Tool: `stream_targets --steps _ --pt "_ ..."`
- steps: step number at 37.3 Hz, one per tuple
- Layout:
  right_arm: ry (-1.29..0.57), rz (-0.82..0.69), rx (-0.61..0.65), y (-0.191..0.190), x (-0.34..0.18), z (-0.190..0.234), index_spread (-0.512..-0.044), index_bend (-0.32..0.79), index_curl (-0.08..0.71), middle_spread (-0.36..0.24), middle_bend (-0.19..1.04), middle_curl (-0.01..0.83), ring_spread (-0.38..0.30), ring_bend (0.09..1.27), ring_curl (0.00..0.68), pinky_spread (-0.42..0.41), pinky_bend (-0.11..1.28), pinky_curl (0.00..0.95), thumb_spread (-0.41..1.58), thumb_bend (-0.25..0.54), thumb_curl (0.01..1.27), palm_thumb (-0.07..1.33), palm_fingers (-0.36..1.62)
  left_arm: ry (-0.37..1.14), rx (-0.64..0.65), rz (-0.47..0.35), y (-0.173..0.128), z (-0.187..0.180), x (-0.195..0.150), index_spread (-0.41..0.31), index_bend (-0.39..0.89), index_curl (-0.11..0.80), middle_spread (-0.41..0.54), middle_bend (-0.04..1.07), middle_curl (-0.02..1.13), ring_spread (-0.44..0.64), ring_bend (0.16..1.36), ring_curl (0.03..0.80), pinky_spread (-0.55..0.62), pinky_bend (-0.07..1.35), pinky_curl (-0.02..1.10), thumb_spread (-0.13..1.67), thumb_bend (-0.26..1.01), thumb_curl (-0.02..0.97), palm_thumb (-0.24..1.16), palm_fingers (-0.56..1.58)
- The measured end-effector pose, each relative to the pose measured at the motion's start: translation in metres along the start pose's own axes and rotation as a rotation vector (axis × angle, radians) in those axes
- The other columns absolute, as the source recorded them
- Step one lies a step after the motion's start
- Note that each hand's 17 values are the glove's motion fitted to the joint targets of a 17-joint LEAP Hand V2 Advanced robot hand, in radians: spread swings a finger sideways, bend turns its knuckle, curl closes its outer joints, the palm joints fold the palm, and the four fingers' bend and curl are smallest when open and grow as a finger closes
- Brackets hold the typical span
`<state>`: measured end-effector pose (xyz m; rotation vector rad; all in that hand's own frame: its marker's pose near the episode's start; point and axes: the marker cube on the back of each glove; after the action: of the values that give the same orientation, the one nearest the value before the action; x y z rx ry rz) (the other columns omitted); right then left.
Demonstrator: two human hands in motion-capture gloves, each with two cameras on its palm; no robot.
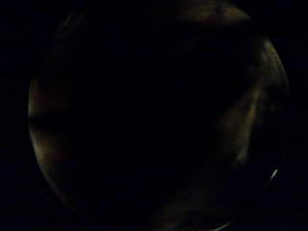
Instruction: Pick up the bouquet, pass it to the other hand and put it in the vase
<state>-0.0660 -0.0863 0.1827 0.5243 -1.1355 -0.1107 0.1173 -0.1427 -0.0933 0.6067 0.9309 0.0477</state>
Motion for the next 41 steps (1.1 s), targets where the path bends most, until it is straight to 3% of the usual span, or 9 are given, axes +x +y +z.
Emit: stream_targets --steps 4,6,11,15,24,29,36,41 --pt "0.032 -0.072 -0.113 0.002 -0.006 0.001 -0.173 0.54 0.625 -0.121 0.89 0.636 -0.177 1.04 0.562 -0.252 0.73 0.502 0.94 -0.045 0.49 1.00 1.34 -0.010 0.020 0.045 -0.007 -0.017 0.014 -0.340 0.46 0.490 -0.338 0.68 0.52 -0.37 0.75 0.428 -0.41 0.53 0.41 0.54 0.04 0.547 0.79 1.48" --pt "0.124 -0.156 -0.138 -0.001 0.000 -0.007 -0.173 0.45 0.608 -0.116 0.87 0.621 -0.170 1.02 0.548 -0.268 0.72 0.490 0.92 -0.055 0.49 0.95 1.29 -0.009 0.052 0.078 -0.015 -0.030 0.026 -0.351 0.47 0.501 -0.347 0.70 0.53 -0.38 0.76 0.436 -0.42 0.54 0.42 0.50 0.02 0.565 0.80 1.47" --pt "0.232 -0.254 -0.107 -0.010 0.008 -0.030 -0.182 0.22 0.545 -0.102 0.67 0.550 -0.173 0.88 0.496 -0.241 0.73 0.466 0.95 -0.073 0.46 0.82 1.04 -0.052 0.190 0.165 -0.044 -0.080 0.068 -0.367 0.49 0.520 -0.359 0.72 0.54 -0.39 0.78 0.451 -0.43 0.56 0.42 0.43 0.00 0.607 0.82 1.46" --pt "0.173 -0.180 -0.071 -0.011 0.009 -0.041 -0.195 0.13 0.499 -0.087 0.60 0.519 -0.160 0.80 0.467 -0.204 0.67 0.443 1.00 -0.057 0.44 0.75 1.04 -0.107 0.324 0.180 -0.068 -0.117 0.080 -0.378 0.50 0.533 -0.366 0.73 0.55 -0.39 0.79 0.459 -0.43 0.58 0.43 0.39 -0.02 0.635 0.84 1.45" --pt "0.184 -0.201 -0.067 -0.014 0.013 -0.056 -0.191 0.12 0.437 -0.070 0.51 0.488 -0.148 0.71 0.431 -0.153 0.54 0.397 1.06 -0.025 0.43 0.72 1.12 -0.159 0.544 0.149 -0.092 -0.160 0.047 -0.387 0.52 0.554 -0.371 0.75 0.55 -0.40 0.80 0.470 -0.44 0.59 0.43 0.34 -0.03 0.683 0.84 1.43" --pt "0.093 -0.107 -0.068 -0.007 0.005 -0.049 -0.190 0.12 0.418 -0.064 0.49 0.481 -0.146 0.68 0.424 -0.141 0.51 0.385 1.08 -0.023 0.42 0.71 1.14 -0.153 0.552 0.074 -0.093 -0.162 0.018 -0.384 0.52 0.564 -0.372 0.75 0.55 -0.40 0.80 0.472 -0.43 0.59 0.43 0.33 -0.03 0.704 0.84 1.42" --pt "0.150 -0.174 -0.089 -0.006 0.014 -0.048 -0.179 0.14 0.403 -0.057 0.48 0.479 -0.146 0.65 0.422 -0.129 0.46 0.373 1.11 -0.023 0.41 0.70 1.17 -0.148 0.539 0.000 -0.093 -0.163 -0.013 -0.384 0.51 0.574 -0.373 0.76 0.55 -0.40 0.80 0.472 -0.43 0.60 0.43 0.32 -0.03 0.727 0.83 1.42" --pt "0.105 -0.068 -0.091 0.000 0.015 -0.043 -0.171 0.14 0.399 -0.054 0.47 0.479 -0.141 0.64 0.423 -0.126 0.43 0.367 1.13 -0.020 0.41 0.70 1.19 -0.181 0.538 -0.021 -0.093 -0.168 -0.028 -0.384 0.51 0.580 -0.372 0.76 0.55 -0.40 0.80 0.474 -0.43 0.60 0.43 0.31 -0.03 0.741 0.83 1.41"
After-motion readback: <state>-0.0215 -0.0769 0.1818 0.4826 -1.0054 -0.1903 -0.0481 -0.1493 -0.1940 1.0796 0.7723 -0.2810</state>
